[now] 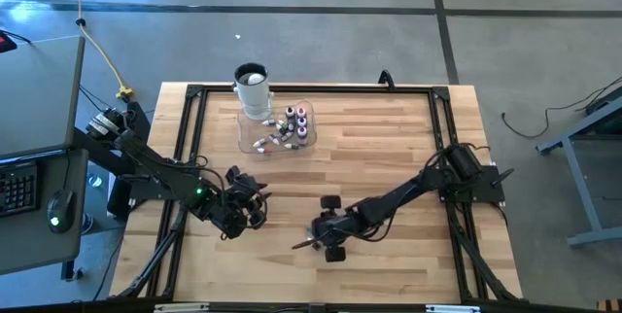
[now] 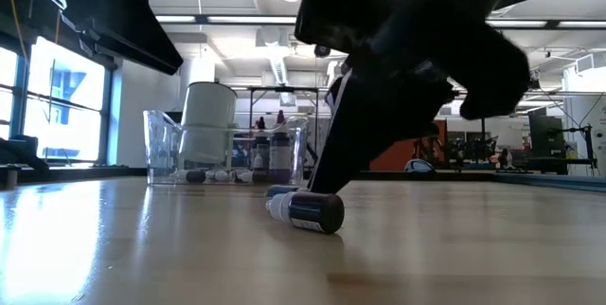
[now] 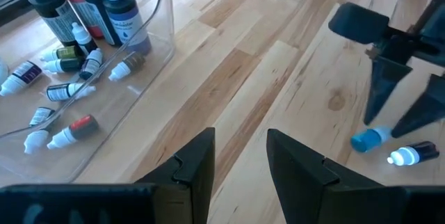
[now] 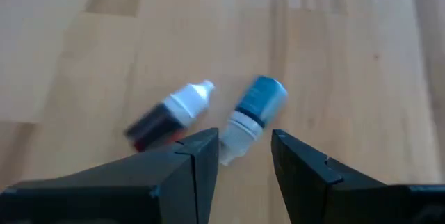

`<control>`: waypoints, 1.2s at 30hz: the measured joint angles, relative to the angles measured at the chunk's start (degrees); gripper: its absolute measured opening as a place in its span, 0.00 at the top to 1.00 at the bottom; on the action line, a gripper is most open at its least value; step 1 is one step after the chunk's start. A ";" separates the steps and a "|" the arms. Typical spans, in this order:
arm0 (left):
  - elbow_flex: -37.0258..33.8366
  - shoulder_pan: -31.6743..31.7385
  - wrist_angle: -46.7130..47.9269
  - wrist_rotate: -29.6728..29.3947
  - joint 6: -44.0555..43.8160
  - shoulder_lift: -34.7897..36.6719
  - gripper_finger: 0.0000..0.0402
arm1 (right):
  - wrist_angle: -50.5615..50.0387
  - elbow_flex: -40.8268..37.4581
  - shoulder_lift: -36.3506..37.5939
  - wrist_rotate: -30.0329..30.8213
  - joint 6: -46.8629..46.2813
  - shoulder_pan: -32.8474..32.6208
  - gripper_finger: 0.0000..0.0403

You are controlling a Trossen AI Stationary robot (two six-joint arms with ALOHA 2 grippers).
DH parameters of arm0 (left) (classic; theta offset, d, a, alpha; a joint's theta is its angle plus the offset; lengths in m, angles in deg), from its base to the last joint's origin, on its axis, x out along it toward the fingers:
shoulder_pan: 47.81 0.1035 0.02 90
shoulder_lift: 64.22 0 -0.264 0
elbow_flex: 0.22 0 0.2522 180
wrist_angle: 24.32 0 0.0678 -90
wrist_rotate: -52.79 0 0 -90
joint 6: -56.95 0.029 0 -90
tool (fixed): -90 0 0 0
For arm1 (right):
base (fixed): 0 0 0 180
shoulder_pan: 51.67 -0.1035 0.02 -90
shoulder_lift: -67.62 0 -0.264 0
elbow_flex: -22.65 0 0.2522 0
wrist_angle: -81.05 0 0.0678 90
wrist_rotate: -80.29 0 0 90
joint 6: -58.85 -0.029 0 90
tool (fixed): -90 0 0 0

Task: Pick & Place food coloring
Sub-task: Put the small blue food coloring bottle into the transparent bin

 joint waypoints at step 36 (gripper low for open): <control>0.00 0.00 0.02 0.31 0.08 0.00 0.68 | 18.40 -10.20 0.04 -4.46 8.71 3.78 0.74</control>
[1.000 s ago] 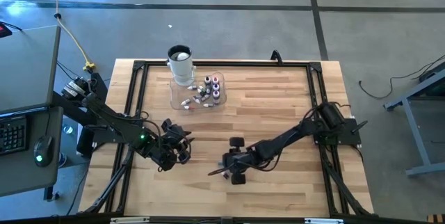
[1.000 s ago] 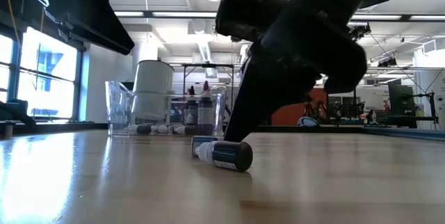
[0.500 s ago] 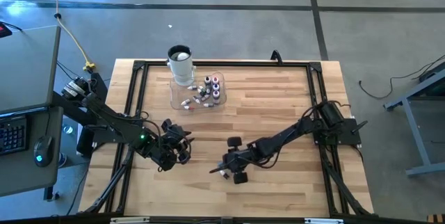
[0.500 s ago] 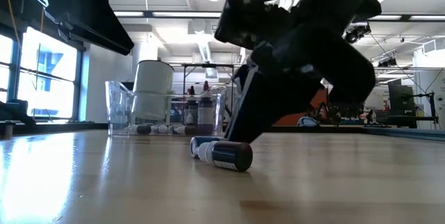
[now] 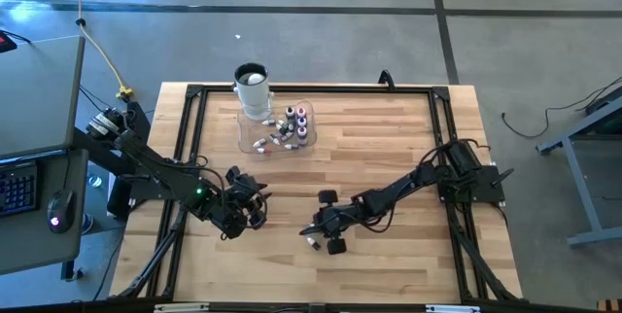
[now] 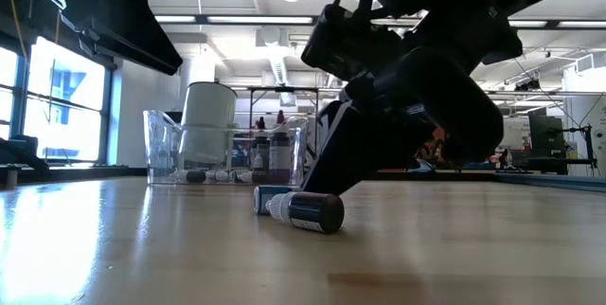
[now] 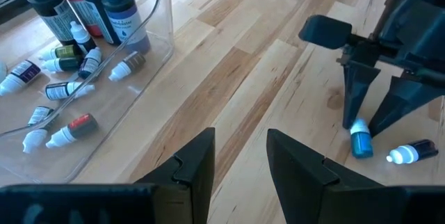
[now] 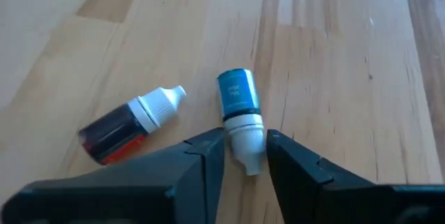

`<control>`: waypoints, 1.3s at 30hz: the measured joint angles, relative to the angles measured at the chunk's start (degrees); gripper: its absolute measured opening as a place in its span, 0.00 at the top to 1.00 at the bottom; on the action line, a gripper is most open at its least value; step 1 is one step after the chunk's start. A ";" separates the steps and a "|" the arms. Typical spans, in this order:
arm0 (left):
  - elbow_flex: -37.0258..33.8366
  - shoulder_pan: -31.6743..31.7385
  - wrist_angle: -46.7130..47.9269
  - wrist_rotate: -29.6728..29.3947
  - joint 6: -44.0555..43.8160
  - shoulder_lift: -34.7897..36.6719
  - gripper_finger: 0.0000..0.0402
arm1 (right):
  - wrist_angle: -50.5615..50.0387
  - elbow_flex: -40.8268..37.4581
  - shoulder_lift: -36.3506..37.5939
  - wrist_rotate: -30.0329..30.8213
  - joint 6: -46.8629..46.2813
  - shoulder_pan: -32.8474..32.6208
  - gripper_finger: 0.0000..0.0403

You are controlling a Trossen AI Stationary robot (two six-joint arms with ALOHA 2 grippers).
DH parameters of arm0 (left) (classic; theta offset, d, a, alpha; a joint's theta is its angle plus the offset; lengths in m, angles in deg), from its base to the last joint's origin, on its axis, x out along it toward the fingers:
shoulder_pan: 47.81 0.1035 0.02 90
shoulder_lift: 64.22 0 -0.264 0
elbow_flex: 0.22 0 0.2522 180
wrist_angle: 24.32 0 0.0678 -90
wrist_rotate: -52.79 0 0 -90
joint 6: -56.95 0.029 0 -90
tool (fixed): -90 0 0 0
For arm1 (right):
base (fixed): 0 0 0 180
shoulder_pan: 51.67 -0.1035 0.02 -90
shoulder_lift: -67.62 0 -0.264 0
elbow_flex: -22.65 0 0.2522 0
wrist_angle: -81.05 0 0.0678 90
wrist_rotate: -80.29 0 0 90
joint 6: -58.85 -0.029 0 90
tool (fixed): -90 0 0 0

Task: Pick & Place food coloring
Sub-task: Put the small blue food coloring bottle into the transparent bin

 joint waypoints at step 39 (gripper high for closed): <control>0.00 0.00 -0.35 0.03 0.55 -0.04 0.68 | -25.02 30.71 -1.62 2.92 18.36 29.32 0.86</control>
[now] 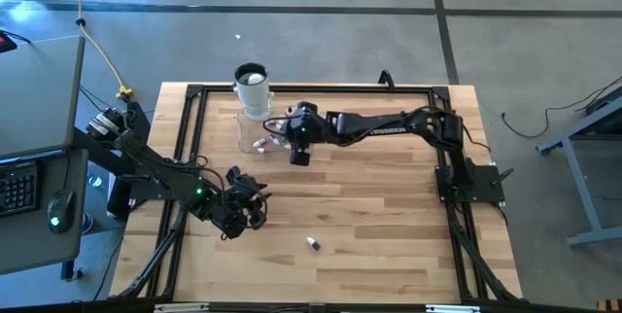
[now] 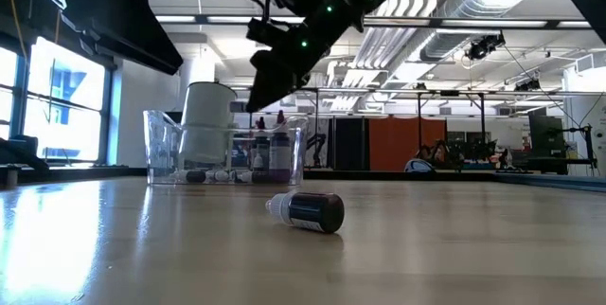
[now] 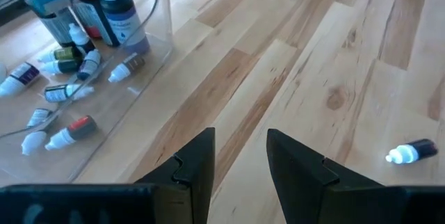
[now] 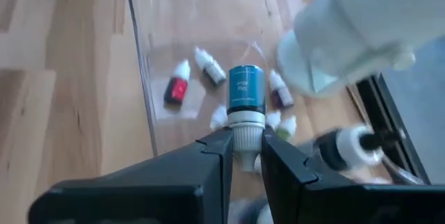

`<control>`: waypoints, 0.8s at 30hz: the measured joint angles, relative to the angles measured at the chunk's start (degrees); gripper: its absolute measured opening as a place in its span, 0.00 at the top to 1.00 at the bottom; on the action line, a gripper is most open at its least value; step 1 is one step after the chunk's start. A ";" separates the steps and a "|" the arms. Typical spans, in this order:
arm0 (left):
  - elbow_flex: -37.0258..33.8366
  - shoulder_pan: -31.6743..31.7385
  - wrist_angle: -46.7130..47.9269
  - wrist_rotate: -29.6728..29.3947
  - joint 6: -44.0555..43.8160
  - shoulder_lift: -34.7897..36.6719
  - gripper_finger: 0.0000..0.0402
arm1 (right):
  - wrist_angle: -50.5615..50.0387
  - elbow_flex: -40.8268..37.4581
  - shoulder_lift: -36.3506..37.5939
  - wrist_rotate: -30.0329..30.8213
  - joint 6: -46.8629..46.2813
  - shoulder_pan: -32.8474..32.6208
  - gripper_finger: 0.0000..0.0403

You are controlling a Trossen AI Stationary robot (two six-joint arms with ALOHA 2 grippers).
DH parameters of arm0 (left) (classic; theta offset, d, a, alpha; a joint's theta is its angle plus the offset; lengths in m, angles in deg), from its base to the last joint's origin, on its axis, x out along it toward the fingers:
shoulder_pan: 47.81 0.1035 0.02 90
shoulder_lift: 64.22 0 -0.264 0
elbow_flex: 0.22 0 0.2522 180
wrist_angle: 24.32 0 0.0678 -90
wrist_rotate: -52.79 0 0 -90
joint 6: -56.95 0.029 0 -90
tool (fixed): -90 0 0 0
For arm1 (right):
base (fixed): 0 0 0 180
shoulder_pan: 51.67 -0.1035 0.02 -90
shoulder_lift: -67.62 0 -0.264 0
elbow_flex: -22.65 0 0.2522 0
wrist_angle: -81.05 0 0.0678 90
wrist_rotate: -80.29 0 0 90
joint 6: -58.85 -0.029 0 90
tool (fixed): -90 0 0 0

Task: Pick & Place food coloring
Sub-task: Put the small blue food coloring bottle into the transparent bin, then put the small red food coloring bottle into the transparent bin

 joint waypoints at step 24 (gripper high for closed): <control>-0.02 0.00 0.44 -0.22 0.10 0.00 0.68 | -1.10 -0.66 0.80 6.45 3.81 -3.44 0.73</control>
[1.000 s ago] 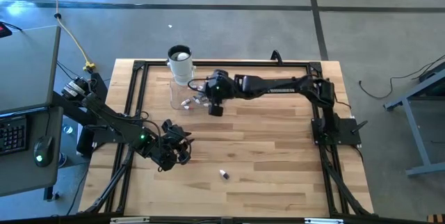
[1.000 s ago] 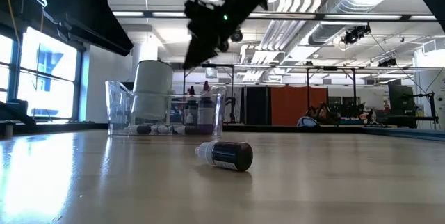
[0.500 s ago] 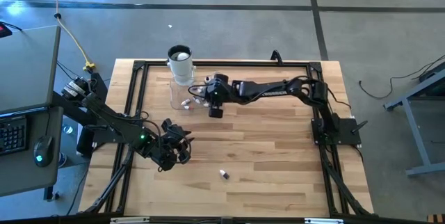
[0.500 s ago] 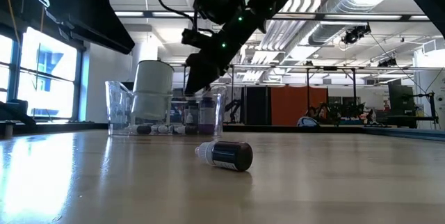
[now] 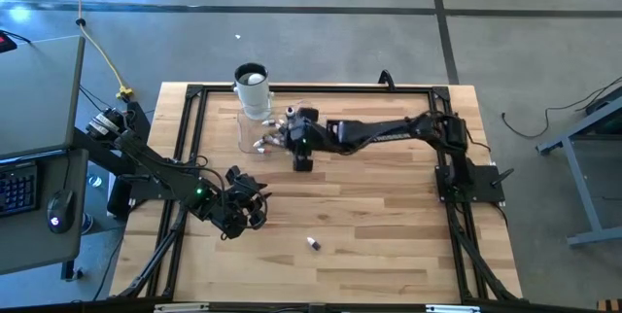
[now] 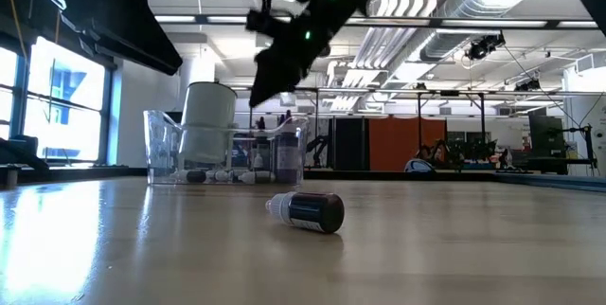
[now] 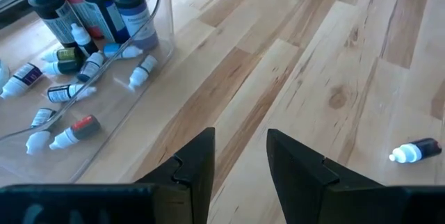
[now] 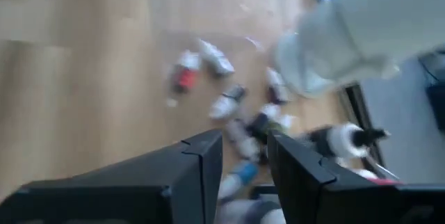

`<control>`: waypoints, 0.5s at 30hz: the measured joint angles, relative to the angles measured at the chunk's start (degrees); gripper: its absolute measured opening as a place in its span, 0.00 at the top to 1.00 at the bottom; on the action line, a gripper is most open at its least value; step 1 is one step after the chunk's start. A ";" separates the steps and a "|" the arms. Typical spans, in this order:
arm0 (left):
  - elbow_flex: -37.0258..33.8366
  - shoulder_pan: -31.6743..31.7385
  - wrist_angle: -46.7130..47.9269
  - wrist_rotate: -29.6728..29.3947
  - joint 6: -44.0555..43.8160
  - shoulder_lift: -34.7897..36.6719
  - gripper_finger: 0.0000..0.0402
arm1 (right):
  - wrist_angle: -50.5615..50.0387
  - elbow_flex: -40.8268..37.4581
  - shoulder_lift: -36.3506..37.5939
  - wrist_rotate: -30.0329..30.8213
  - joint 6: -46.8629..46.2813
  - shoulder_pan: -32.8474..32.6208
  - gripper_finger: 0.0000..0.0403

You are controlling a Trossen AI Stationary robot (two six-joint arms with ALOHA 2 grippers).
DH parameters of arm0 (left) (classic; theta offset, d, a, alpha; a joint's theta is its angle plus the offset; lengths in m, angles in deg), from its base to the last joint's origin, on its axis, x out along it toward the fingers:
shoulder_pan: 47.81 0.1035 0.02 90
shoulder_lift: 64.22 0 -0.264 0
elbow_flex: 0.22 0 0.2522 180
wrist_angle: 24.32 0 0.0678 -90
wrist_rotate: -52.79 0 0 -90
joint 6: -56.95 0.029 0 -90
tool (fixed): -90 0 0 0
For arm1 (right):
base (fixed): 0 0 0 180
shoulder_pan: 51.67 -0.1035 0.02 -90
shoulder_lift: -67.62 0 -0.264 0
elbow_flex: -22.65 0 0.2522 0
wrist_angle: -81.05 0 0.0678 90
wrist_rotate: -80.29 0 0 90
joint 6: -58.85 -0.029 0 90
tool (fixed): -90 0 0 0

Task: Pick & Place food coloring
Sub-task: Put the small red food coloring bottle into the transparent bin

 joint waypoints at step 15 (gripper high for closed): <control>0.01 0.00 -0.82 1.34 -0.63 -0.27 0.68 | -10.30 -3.19 3.75 -2.35 -31.36 -28.23 0.74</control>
